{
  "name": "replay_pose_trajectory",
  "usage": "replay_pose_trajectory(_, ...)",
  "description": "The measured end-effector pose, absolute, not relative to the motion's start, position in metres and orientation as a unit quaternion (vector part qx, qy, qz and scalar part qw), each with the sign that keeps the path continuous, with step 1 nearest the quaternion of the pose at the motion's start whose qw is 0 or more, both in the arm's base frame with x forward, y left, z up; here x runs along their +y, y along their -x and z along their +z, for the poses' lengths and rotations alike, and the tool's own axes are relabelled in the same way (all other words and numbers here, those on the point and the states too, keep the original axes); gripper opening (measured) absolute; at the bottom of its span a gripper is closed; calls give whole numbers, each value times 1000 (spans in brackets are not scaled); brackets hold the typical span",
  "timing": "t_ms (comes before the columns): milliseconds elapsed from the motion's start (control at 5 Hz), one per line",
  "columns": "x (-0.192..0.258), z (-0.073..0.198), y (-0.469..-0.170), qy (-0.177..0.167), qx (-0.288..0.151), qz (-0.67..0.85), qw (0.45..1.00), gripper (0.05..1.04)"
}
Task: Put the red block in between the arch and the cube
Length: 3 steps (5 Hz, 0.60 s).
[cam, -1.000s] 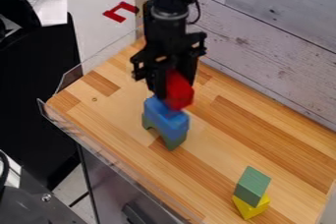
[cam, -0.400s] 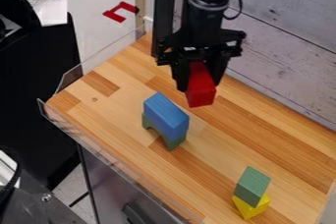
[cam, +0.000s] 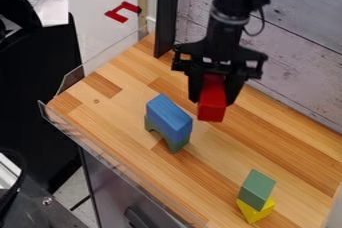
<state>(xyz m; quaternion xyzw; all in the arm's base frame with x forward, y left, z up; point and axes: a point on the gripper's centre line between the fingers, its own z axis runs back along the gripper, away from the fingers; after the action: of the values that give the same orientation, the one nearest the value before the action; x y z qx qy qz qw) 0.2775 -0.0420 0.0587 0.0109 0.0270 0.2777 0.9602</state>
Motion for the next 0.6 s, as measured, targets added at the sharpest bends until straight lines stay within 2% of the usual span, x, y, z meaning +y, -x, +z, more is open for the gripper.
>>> replay_pose_trajectory(400, -59, 35, -280, 9, 23, 110, 994, 587)
replay_pose_trajectory(600, -66, 29, -281, 19, 23, 86, 996, 587)
